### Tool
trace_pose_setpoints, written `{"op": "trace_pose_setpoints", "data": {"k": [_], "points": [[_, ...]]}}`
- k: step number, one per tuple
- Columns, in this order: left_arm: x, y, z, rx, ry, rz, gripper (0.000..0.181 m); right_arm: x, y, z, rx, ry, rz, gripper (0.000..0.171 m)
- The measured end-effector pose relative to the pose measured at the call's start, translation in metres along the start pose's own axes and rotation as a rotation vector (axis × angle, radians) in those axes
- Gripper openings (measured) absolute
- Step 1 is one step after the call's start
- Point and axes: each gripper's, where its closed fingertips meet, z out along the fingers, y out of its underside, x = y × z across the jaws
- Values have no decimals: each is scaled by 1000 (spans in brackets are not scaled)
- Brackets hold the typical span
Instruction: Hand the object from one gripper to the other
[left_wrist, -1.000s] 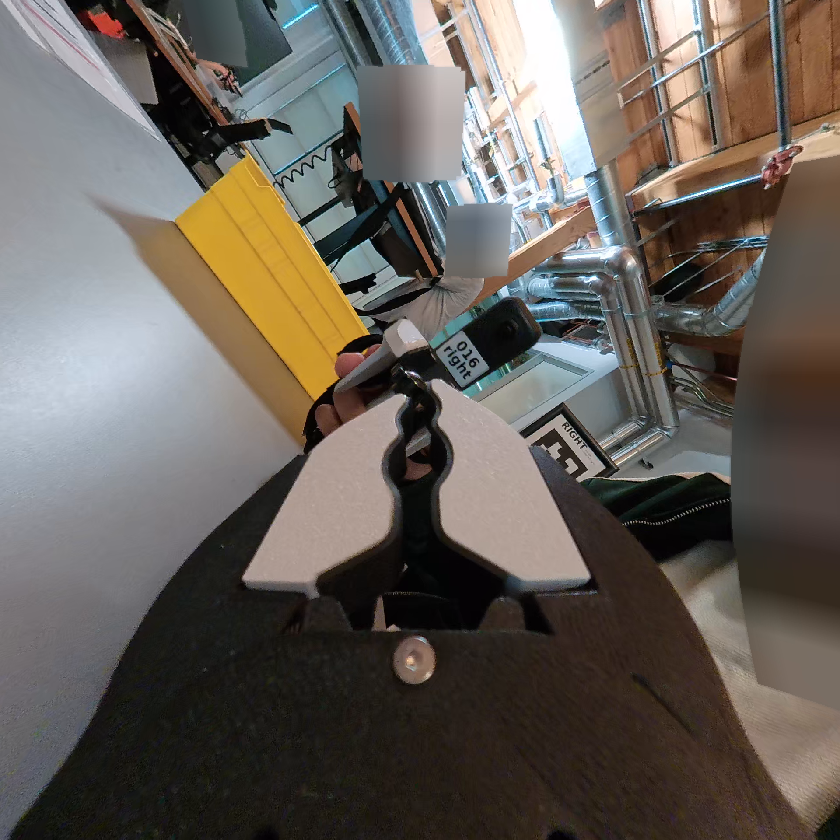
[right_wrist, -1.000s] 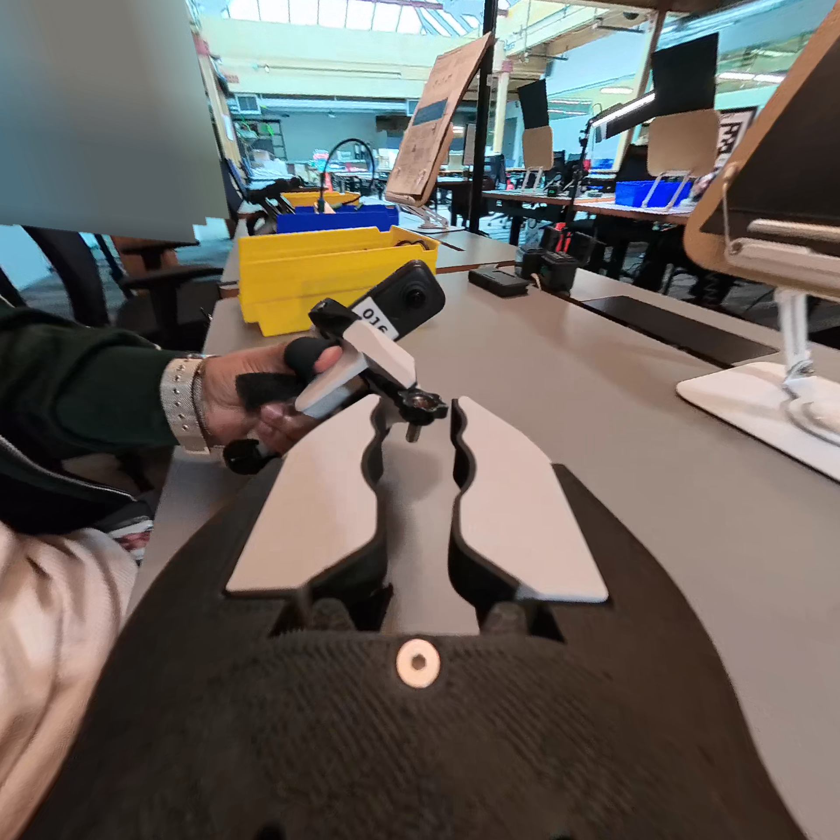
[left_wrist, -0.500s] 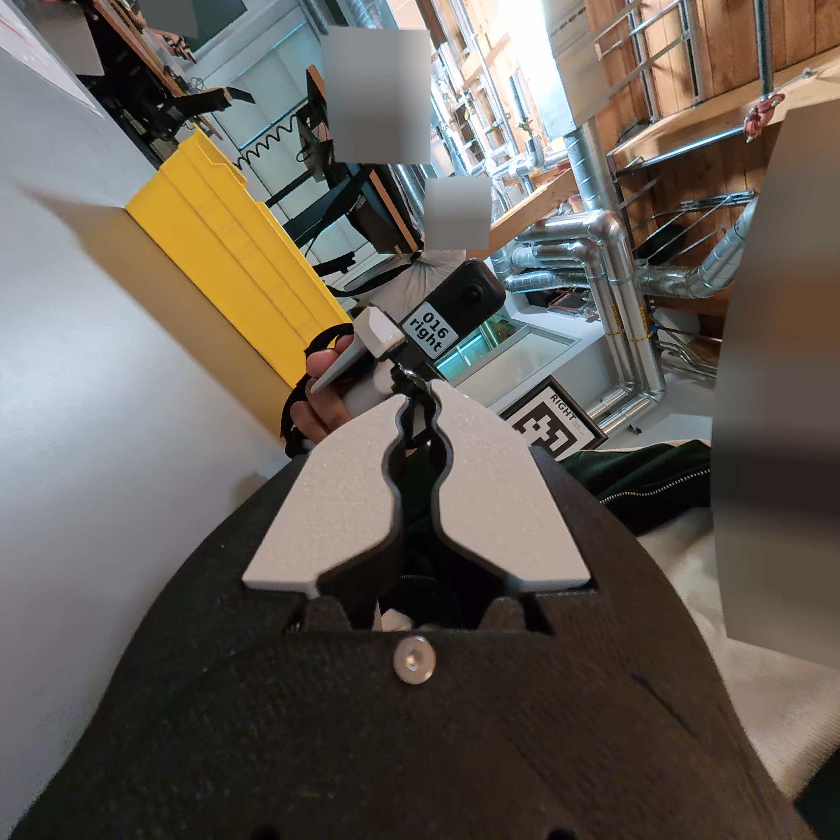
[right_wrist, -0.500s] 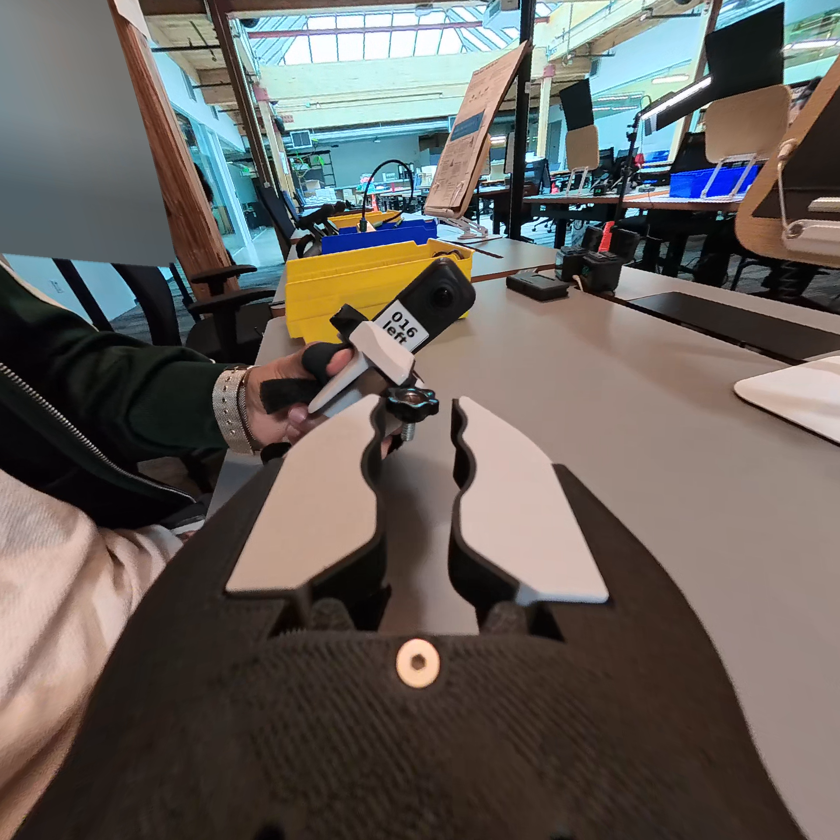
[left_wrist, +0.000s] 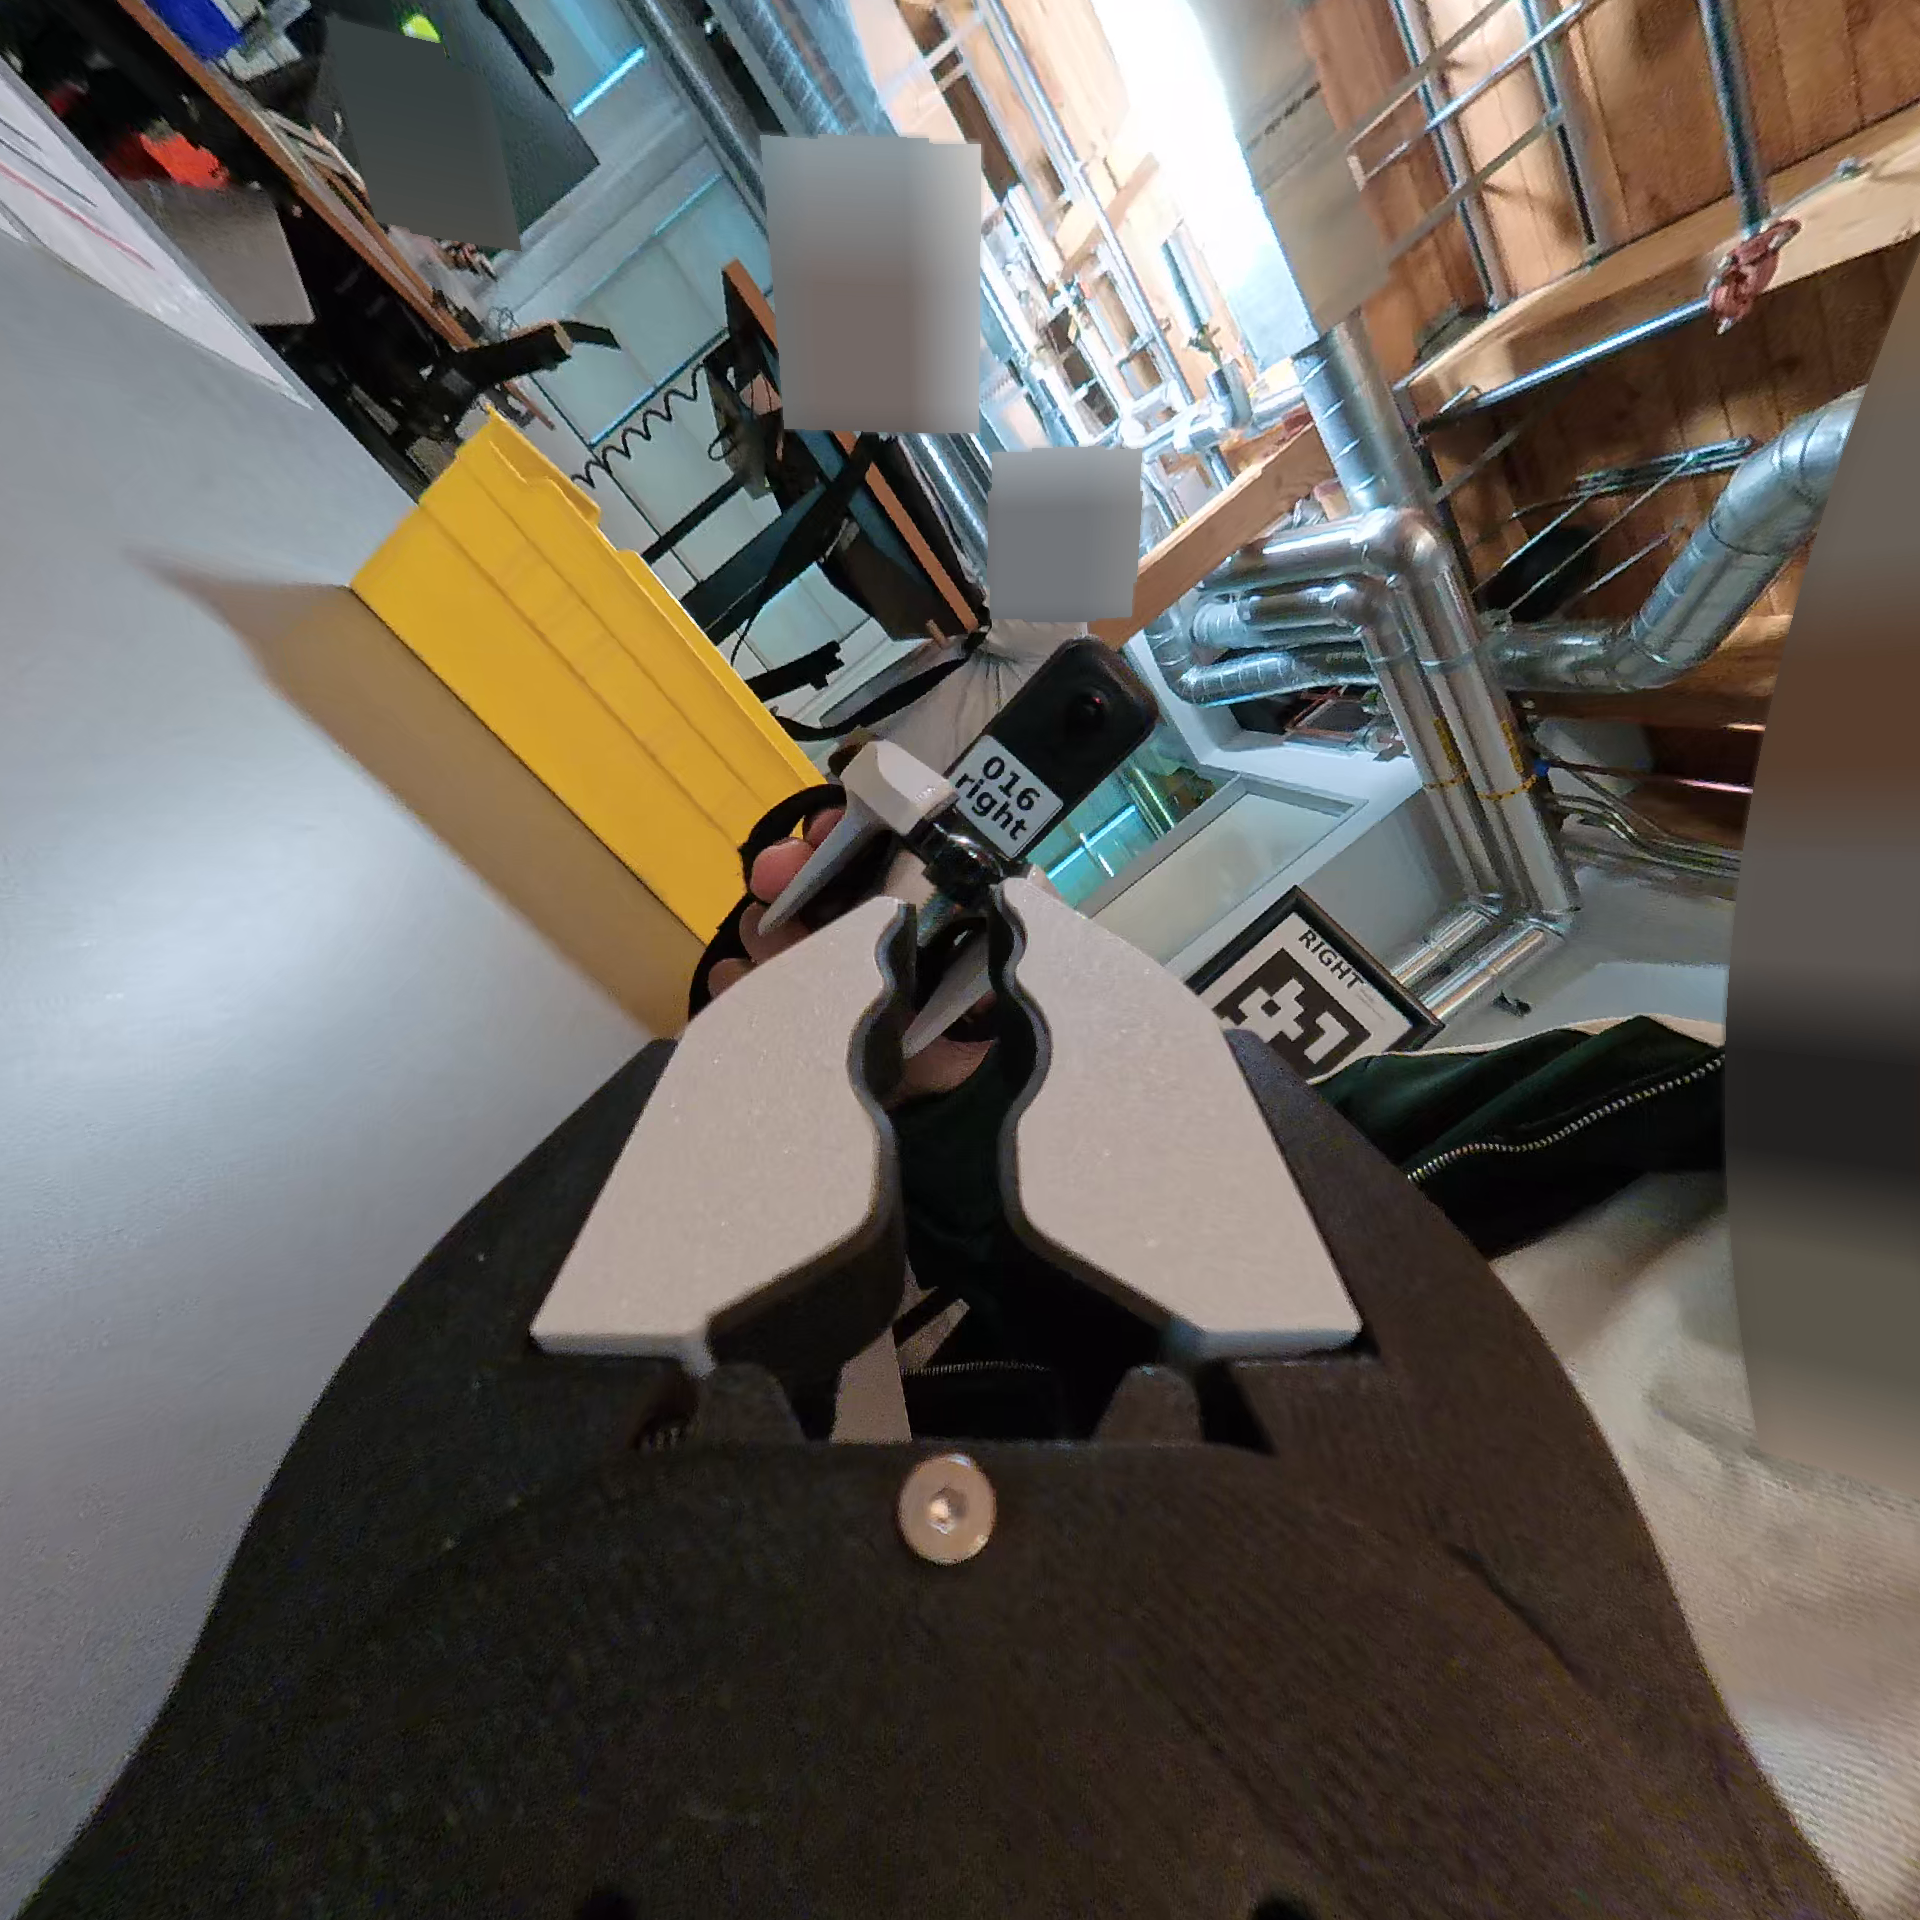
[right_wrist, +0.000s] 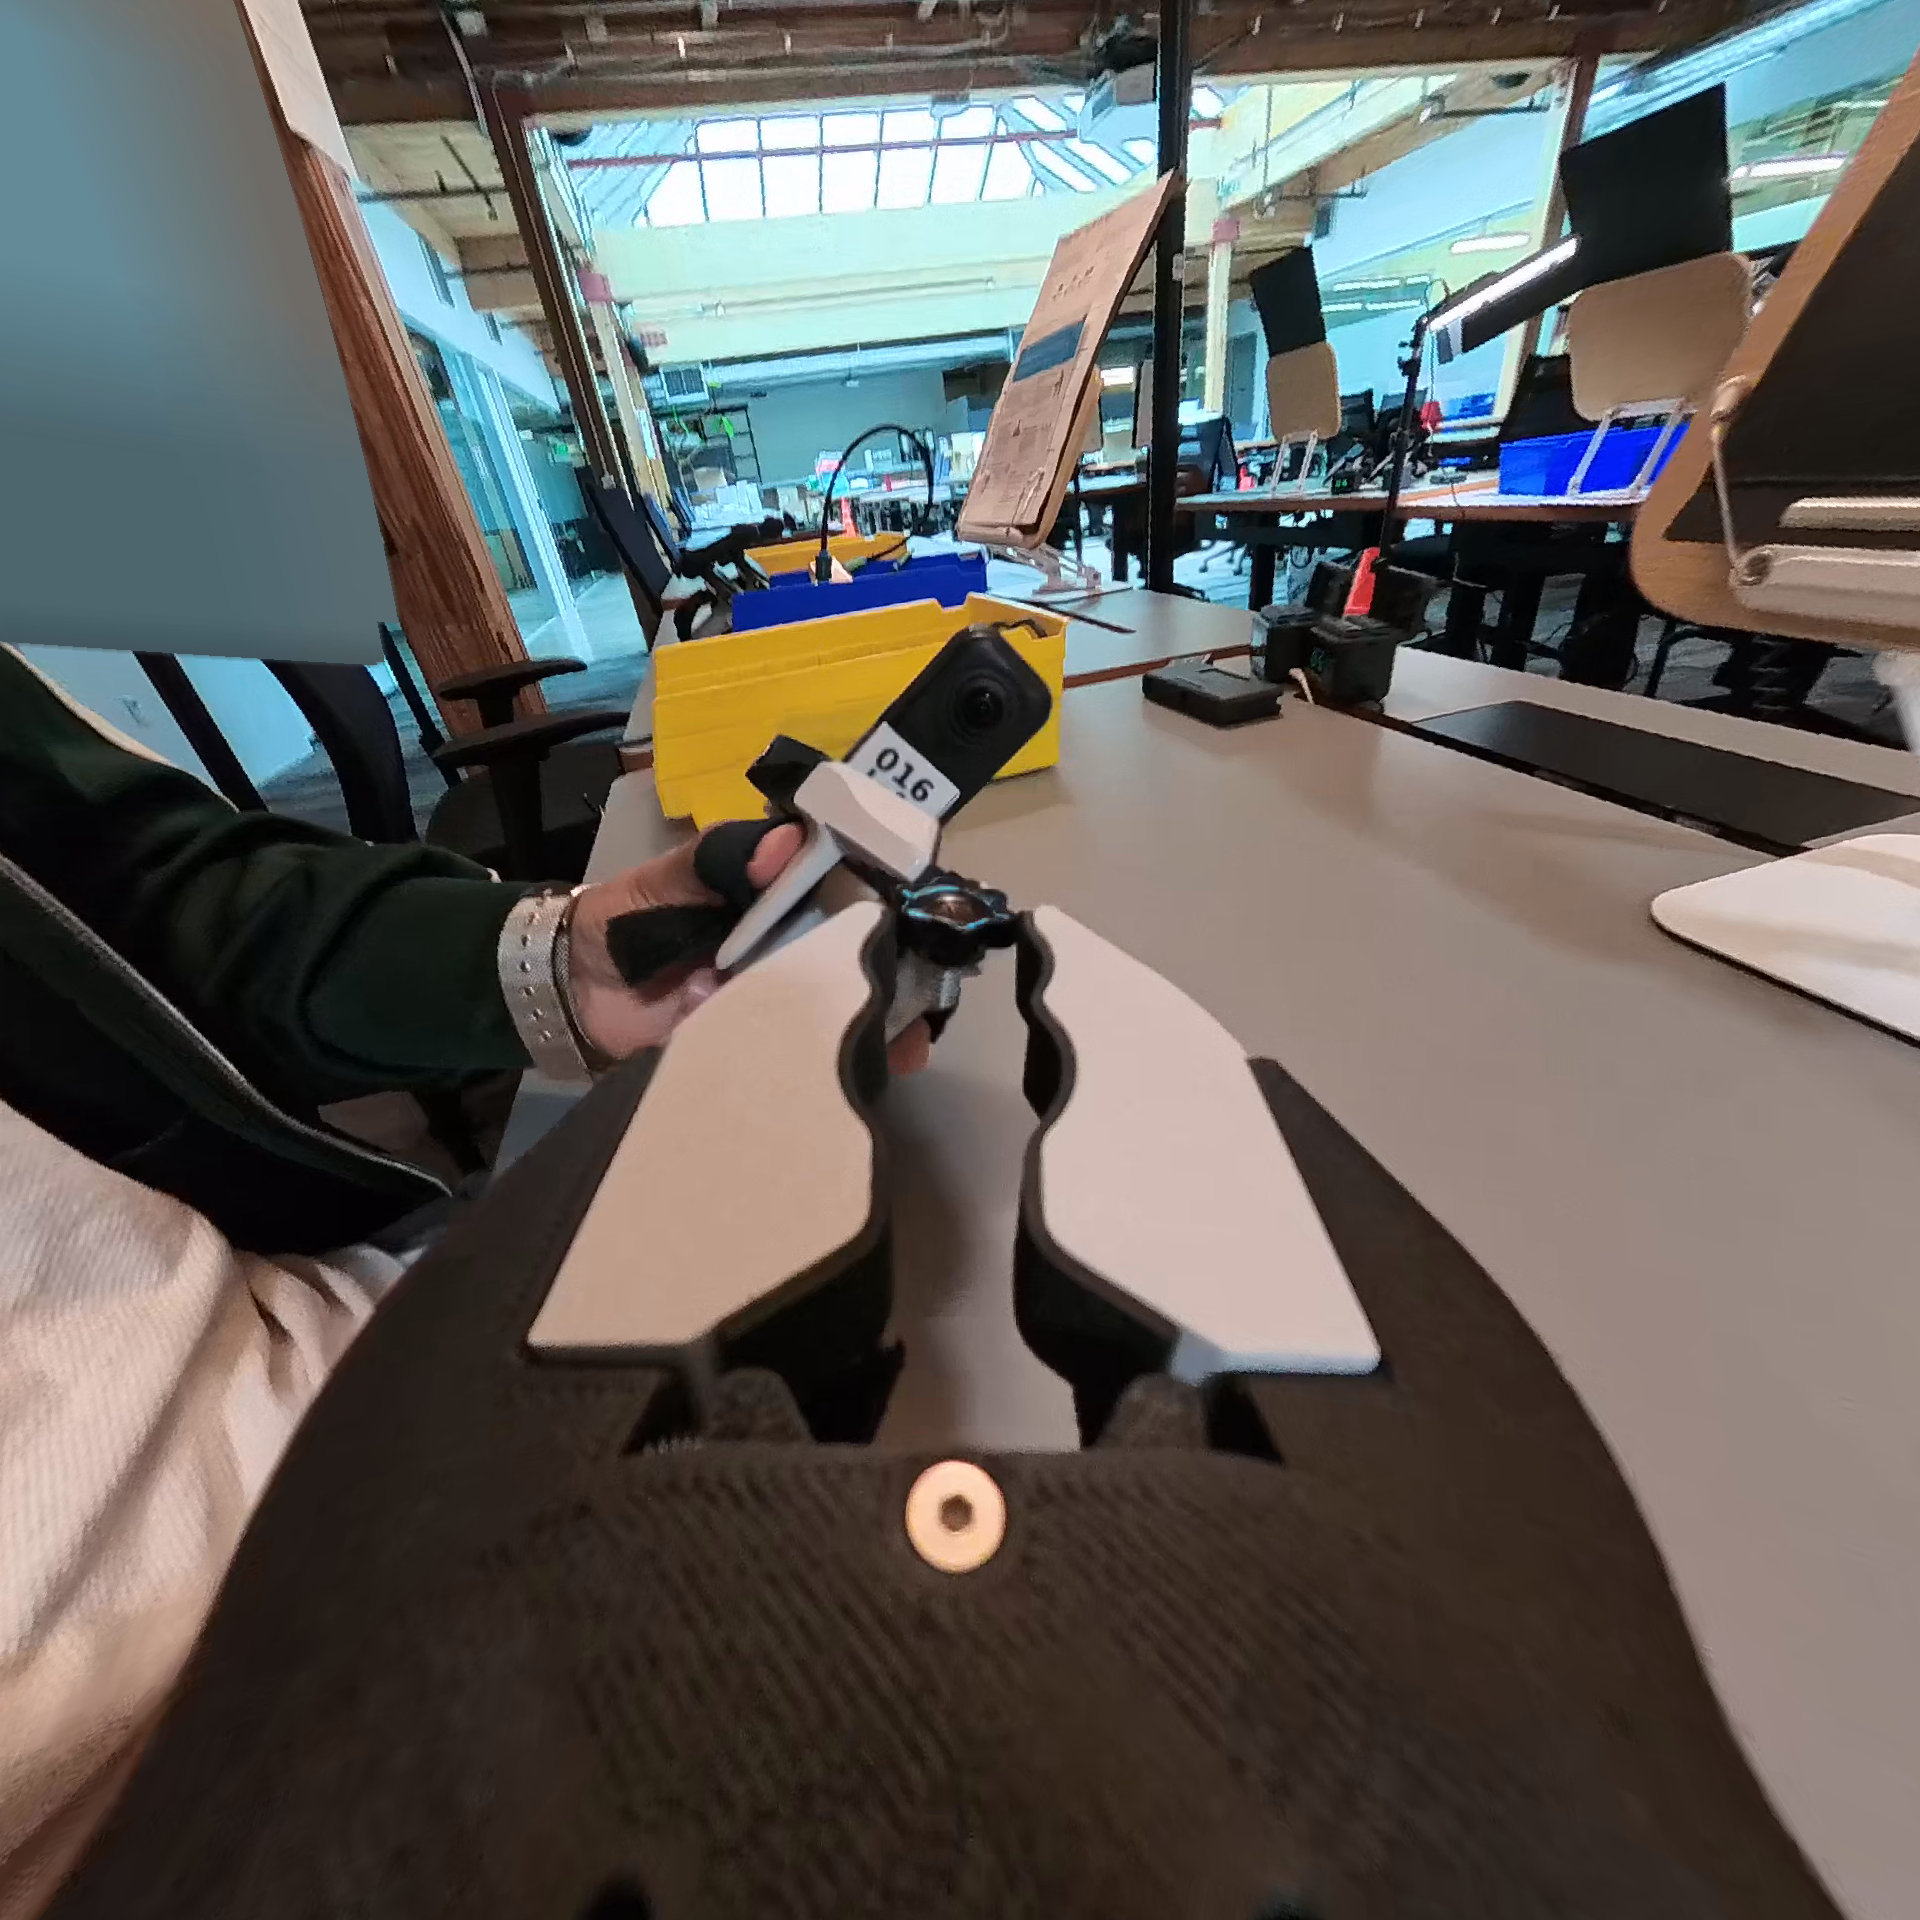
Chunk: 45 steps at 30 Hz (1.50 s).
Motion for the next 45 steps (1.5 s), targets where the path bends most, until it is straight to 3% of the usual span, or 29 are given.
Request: {"op": "trace_pose_setpoints", "data": {"k": [1,7,11,16,36,39,45], "points": [[0,-1,-1,6,0,3,13,0,-3,-2,19,-4,17,22],[2,7,7,-37,-19,125,13,-1,-19,-8,128,-43,112,22],[9,11,13,-54,-35,339,19,-7,-19,-7,128,-72,120,22],[13,18,15,-116,-76,544,12,-17,-15,-2,95,-123,128,22],[15,18,16,-109,-83,609,4,-22,-12,5,74,-130,95,23],[15,12,13,-74,-119,665,4,-12,-16,8,112,-43,73,52],[13,2,7,-18,-173,715,4,-3,-21,4,134,101,0,44]]}}
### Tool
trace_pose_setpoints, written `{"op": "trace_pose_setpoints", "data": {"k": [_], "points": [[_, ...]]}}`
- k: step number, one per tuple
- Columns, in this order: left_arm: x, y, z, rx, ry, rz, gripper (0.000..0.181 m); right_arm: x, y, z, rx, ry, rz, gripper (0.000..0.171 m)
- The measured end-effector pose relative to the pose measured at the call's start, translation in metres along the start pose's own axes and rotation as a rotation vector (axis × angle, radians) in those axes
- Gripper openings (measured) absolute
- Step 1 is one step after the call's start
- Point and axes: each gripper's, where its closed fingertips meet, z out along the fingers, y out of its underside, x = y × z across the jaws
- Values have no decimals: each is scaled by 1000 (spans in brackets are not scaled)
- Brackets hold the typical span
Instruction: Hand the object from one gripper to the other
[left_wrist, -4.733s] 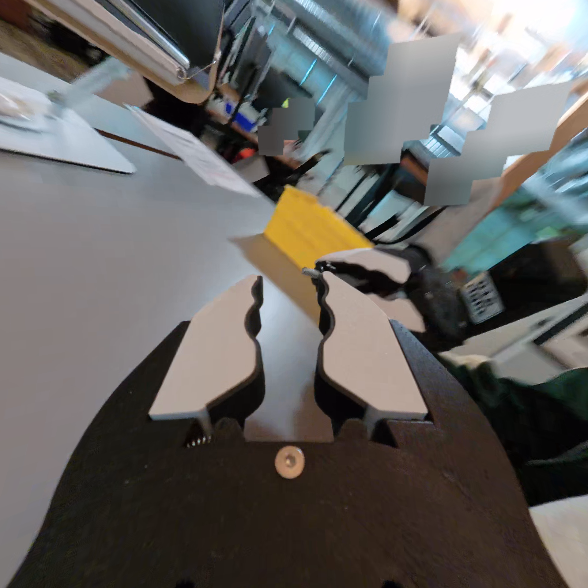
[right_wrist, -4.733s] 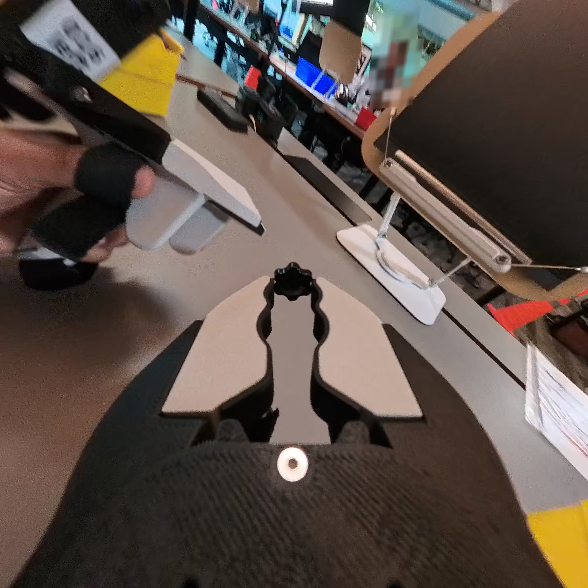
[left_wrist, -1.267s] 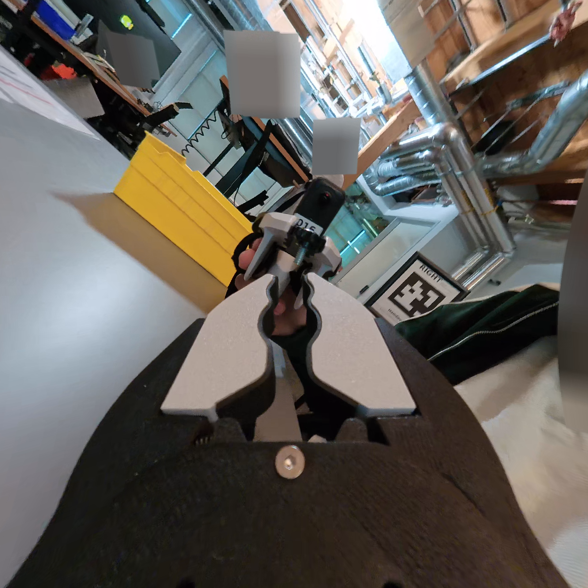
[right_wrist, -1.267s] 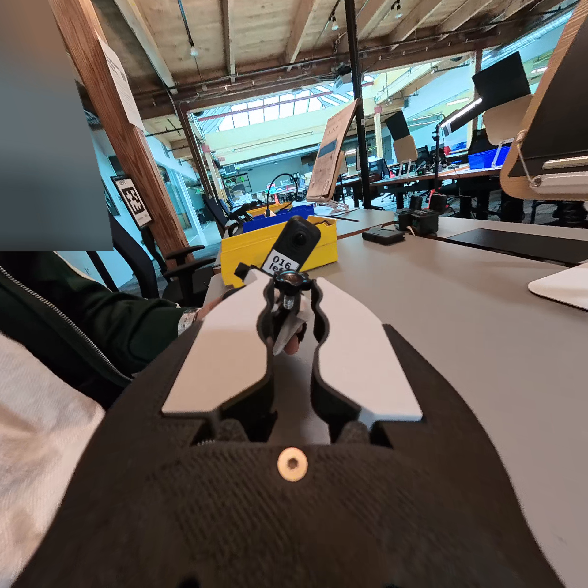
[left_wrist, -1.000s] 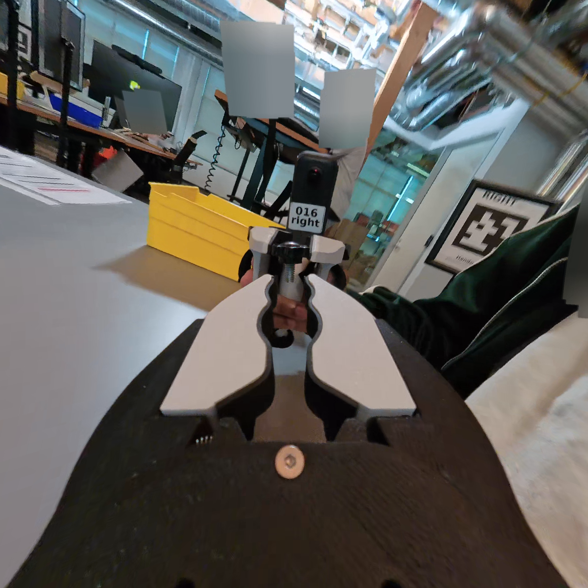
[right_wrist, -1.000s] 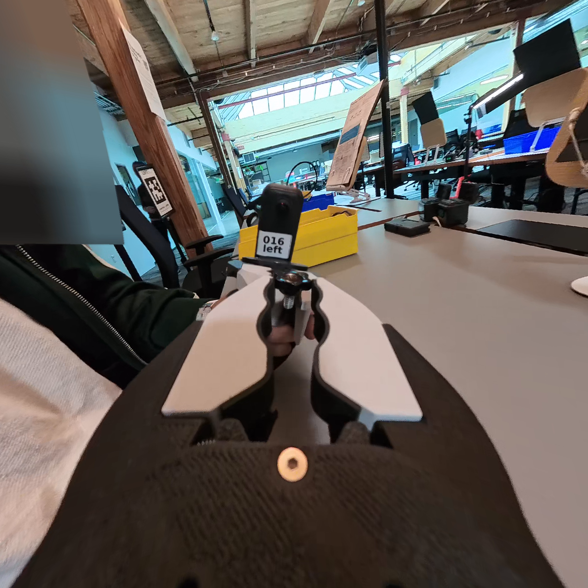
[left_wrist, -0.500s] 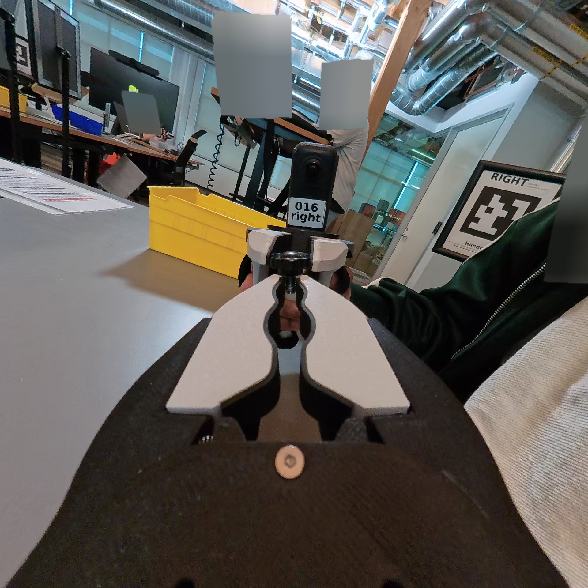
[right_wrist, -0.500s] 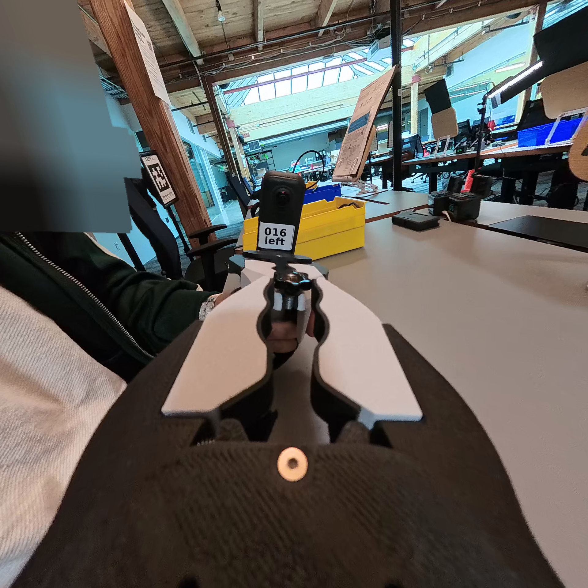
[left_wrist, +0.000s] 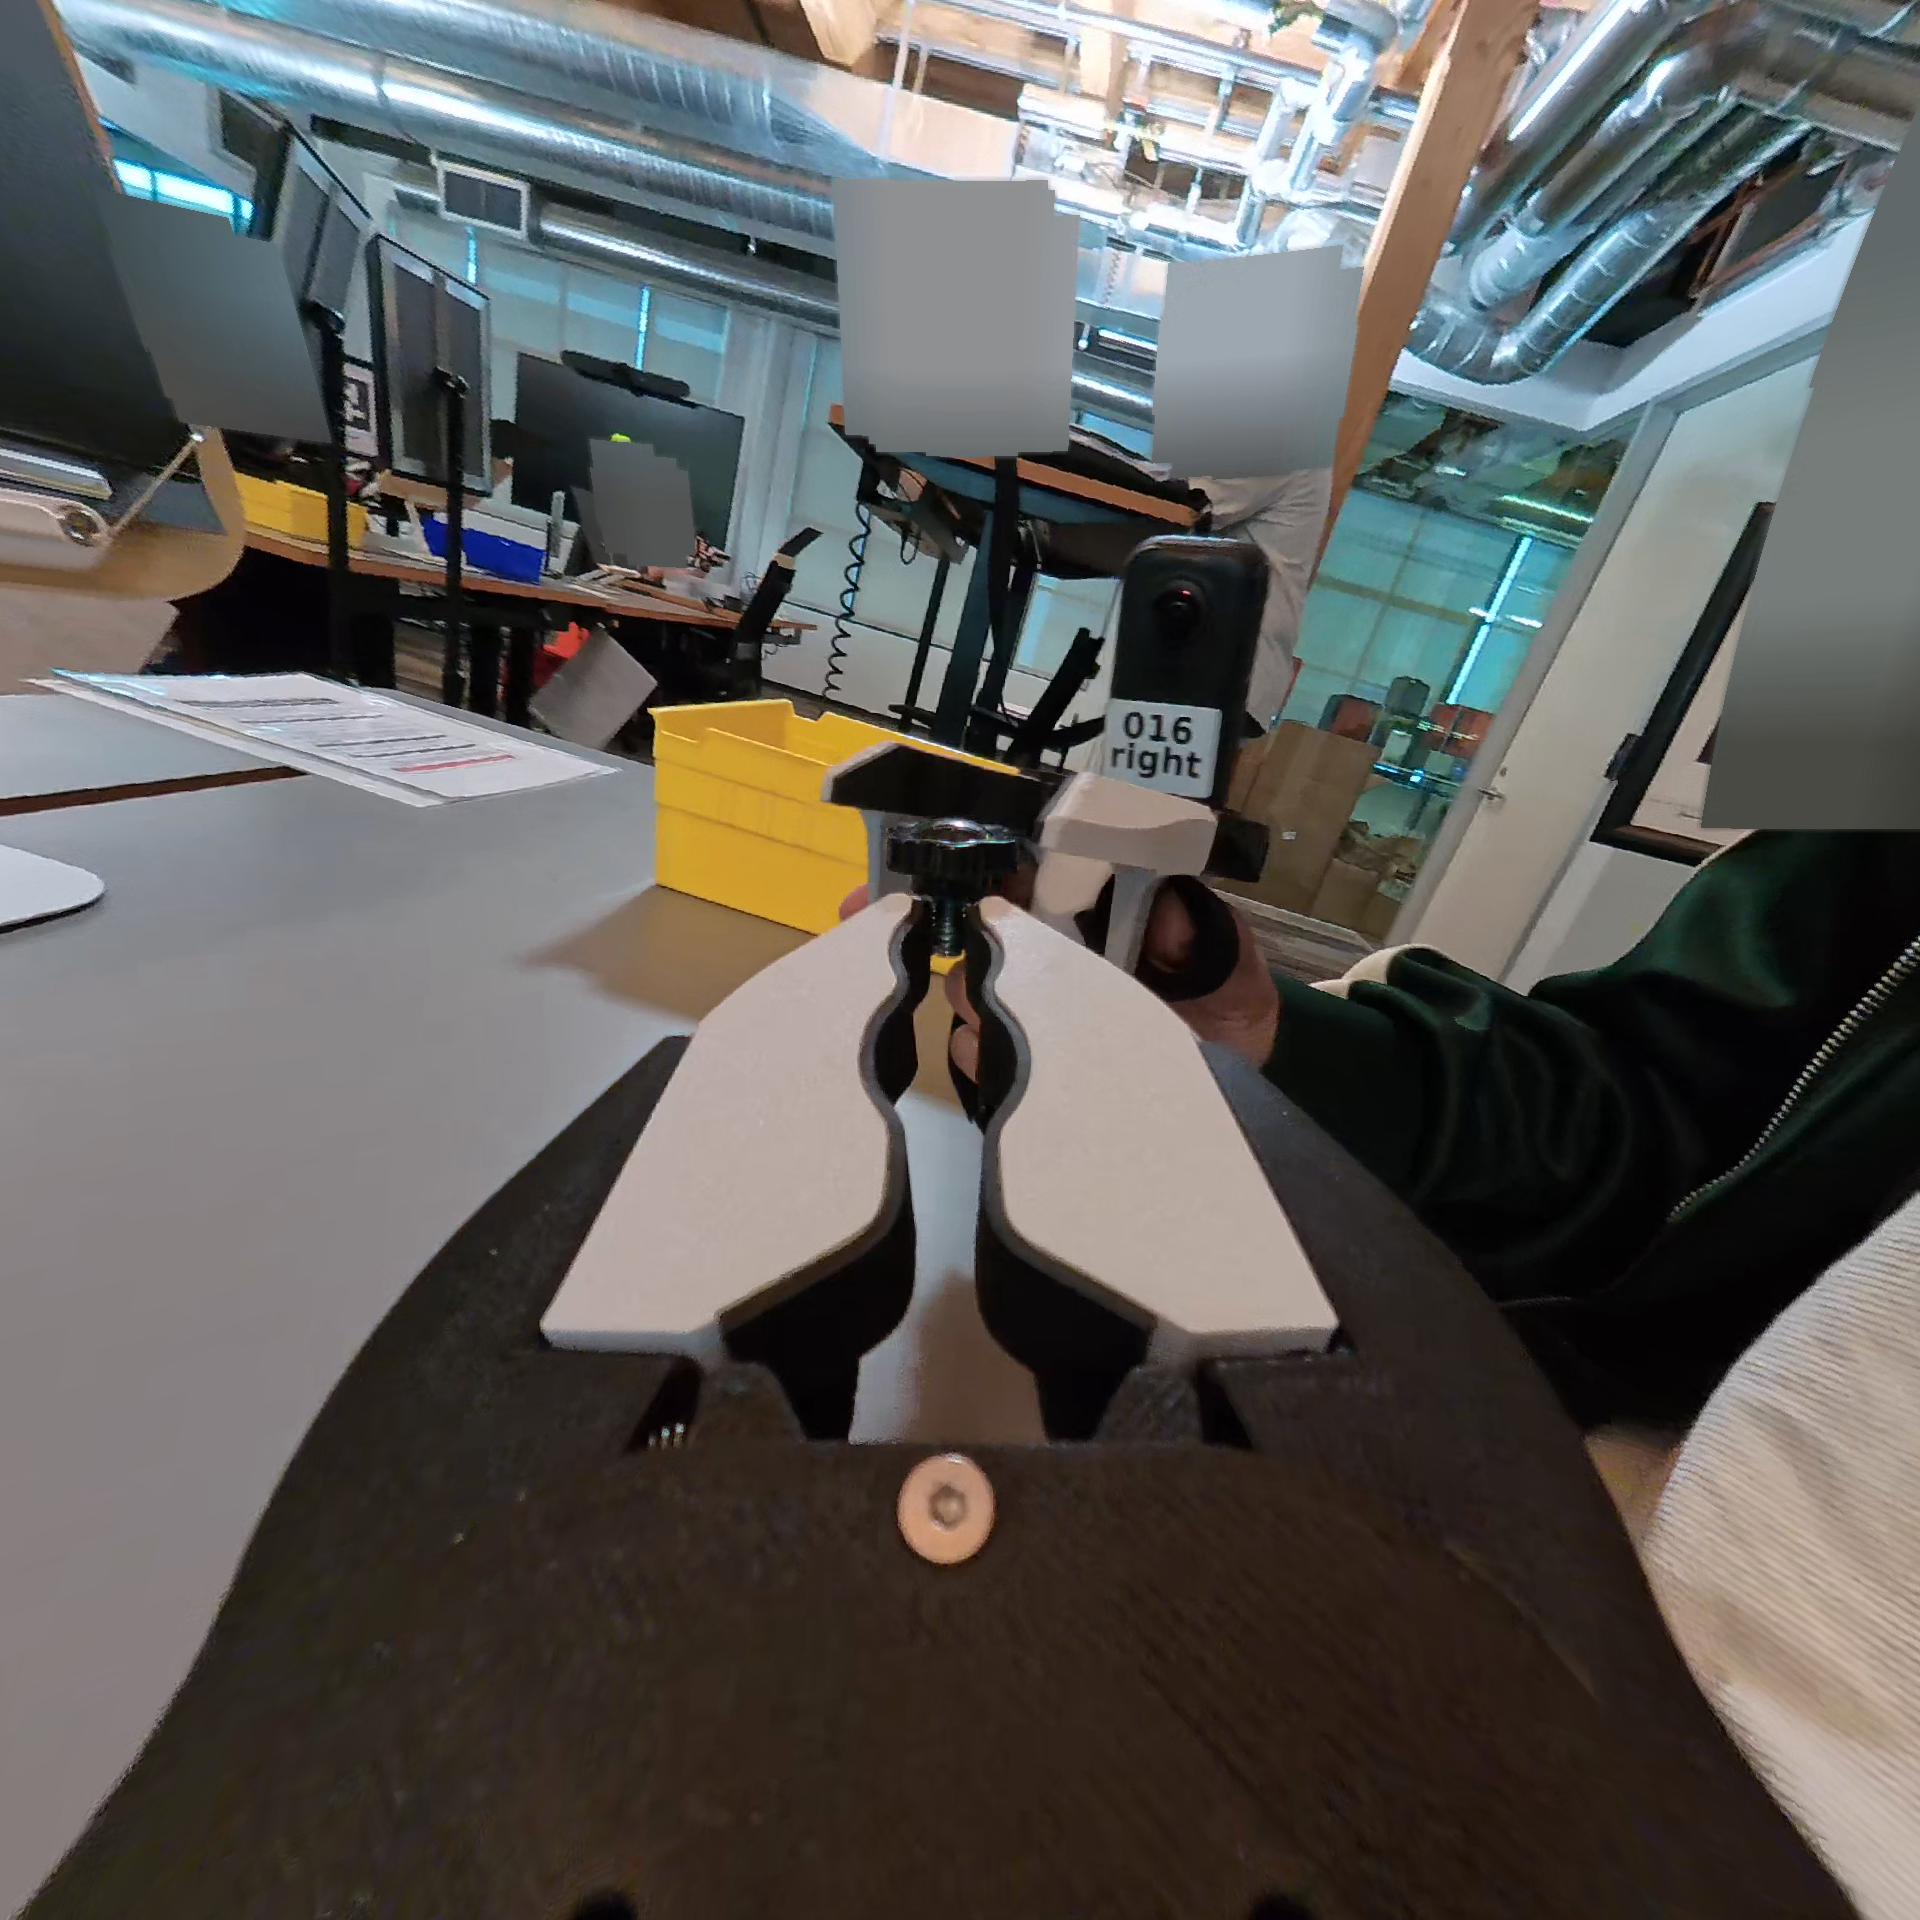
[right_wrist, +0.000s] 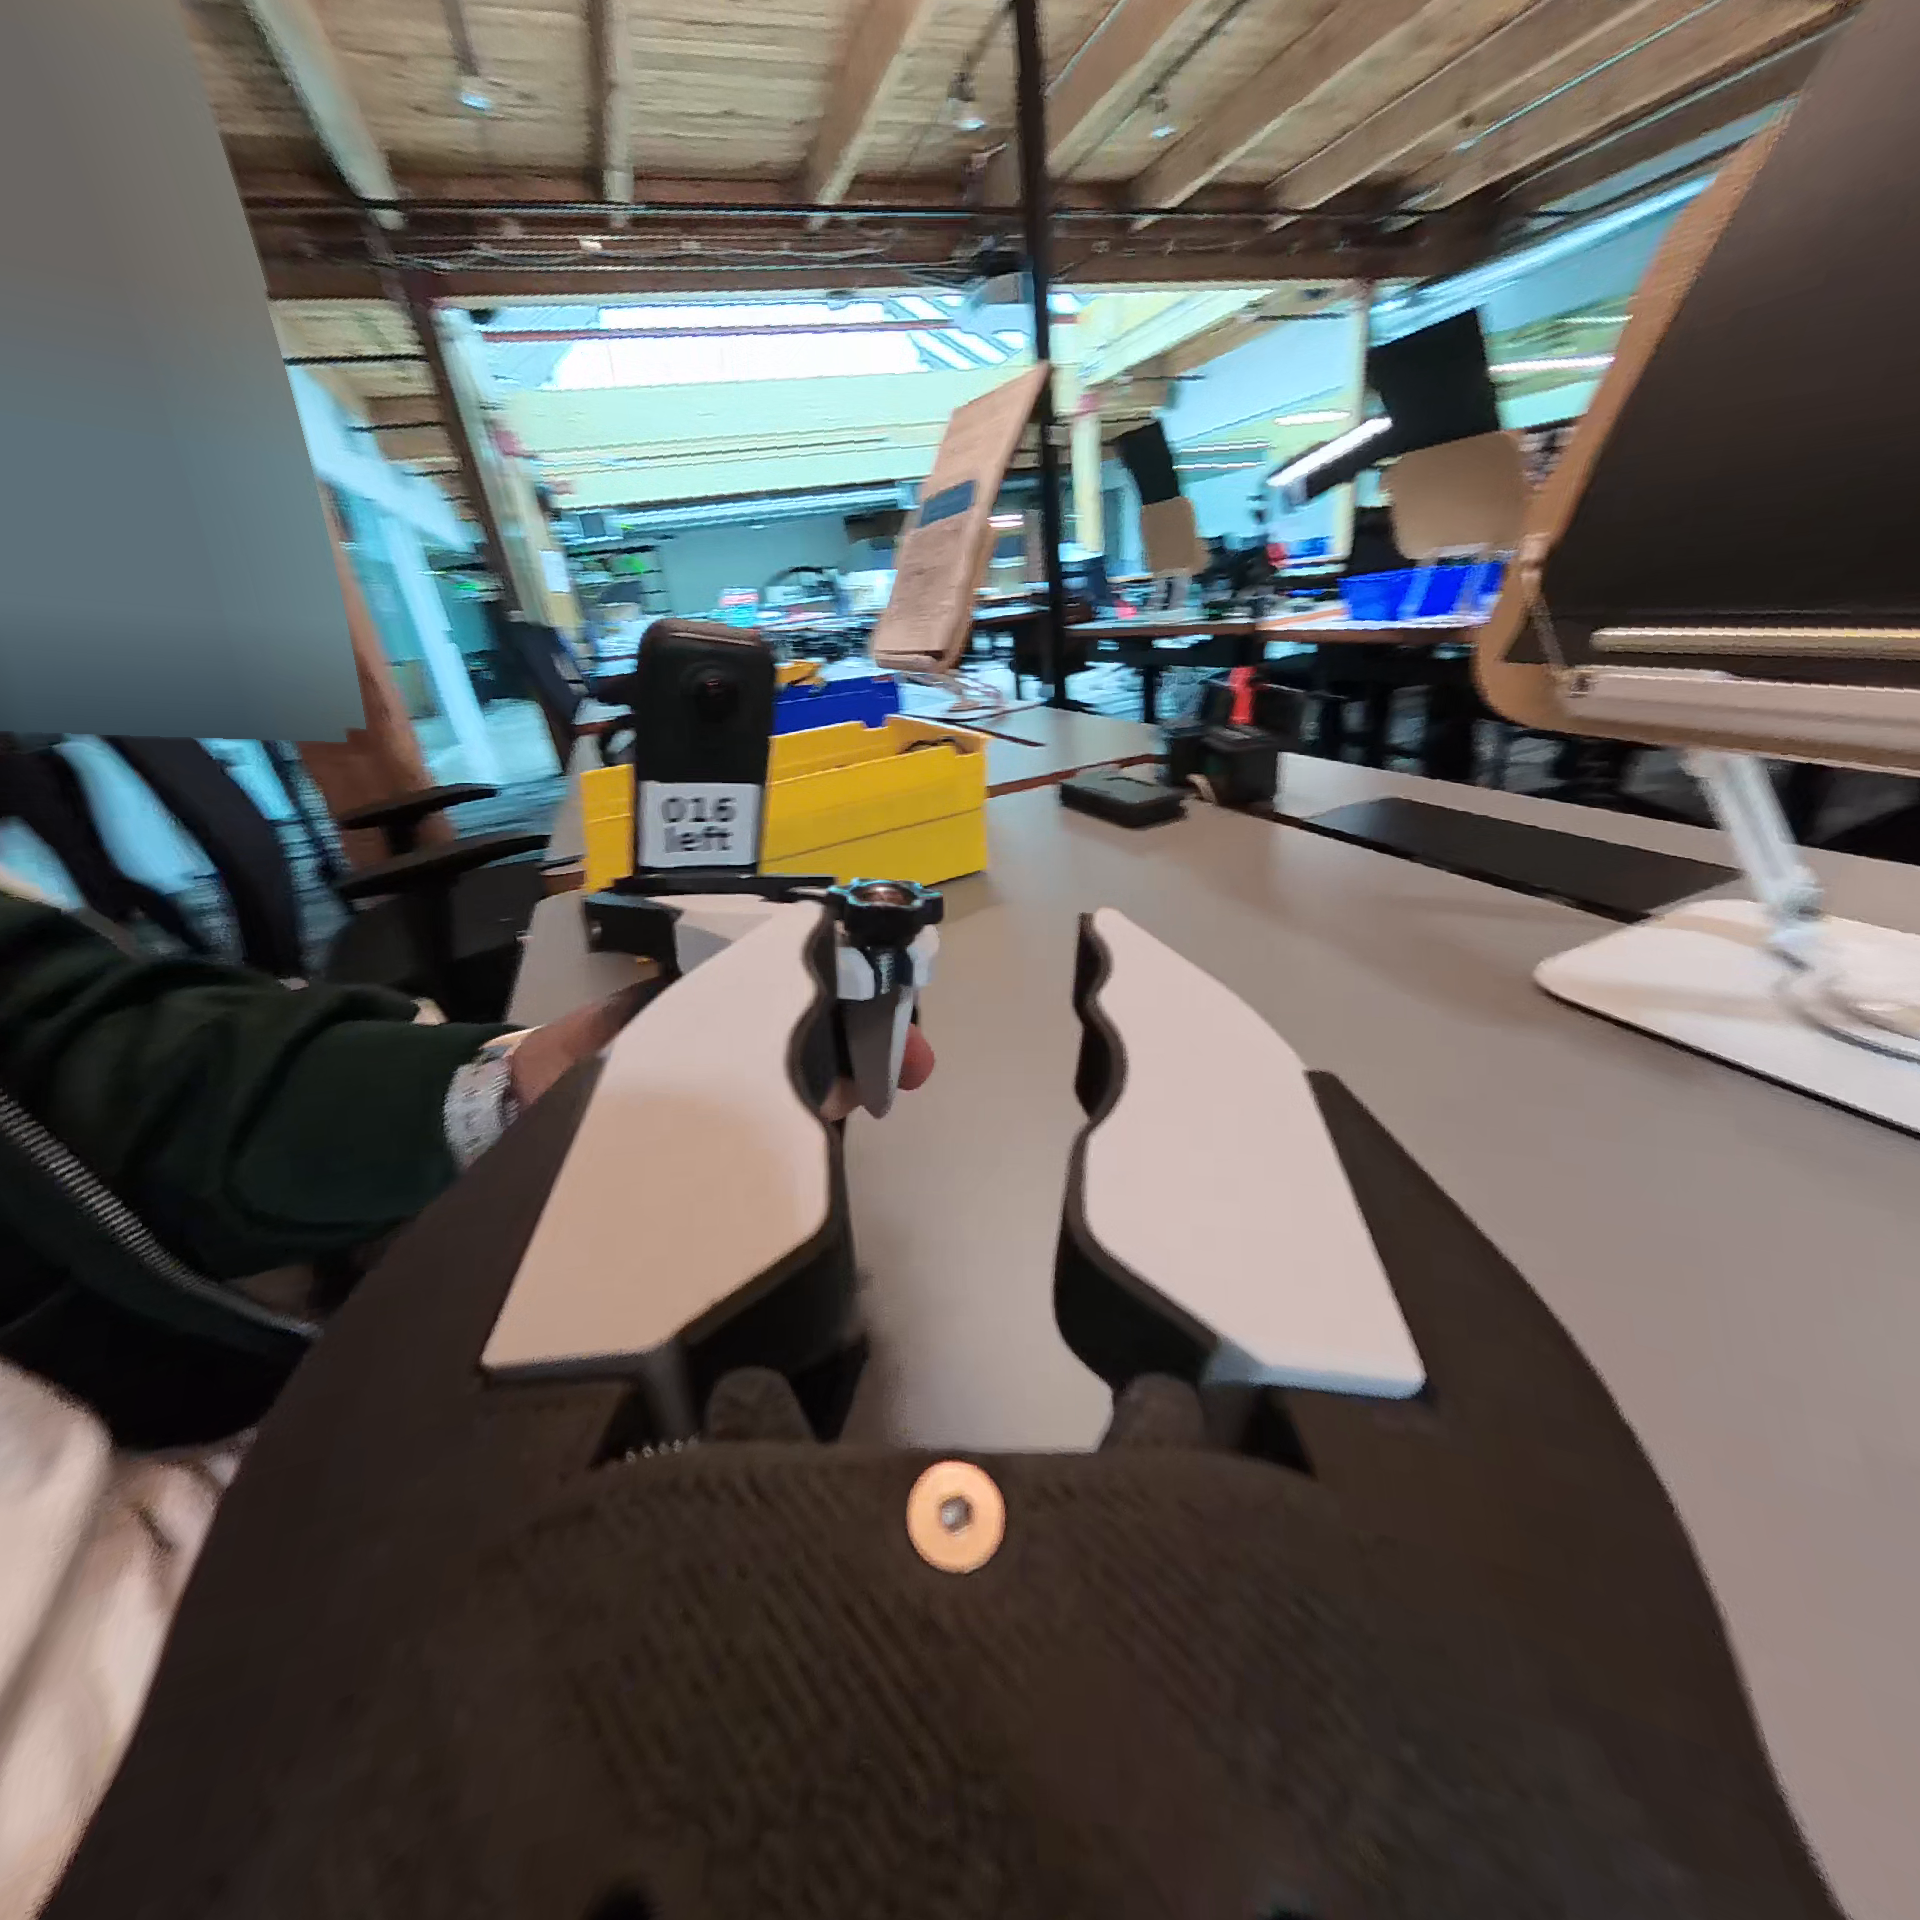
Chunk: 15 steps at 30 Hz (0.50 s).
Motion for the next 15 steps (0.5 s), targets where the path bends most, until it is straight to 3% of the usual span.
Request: {"op": "trace_pose_setpoints", "data": {"k": [10,15], "points": [[-19,1,-3,-13,-294,200,5,-3,9,9,-42,224,-39,33],[-13,4,2,-1,-332,224,4,-3,11,9,-54,232,-13,31]]}}
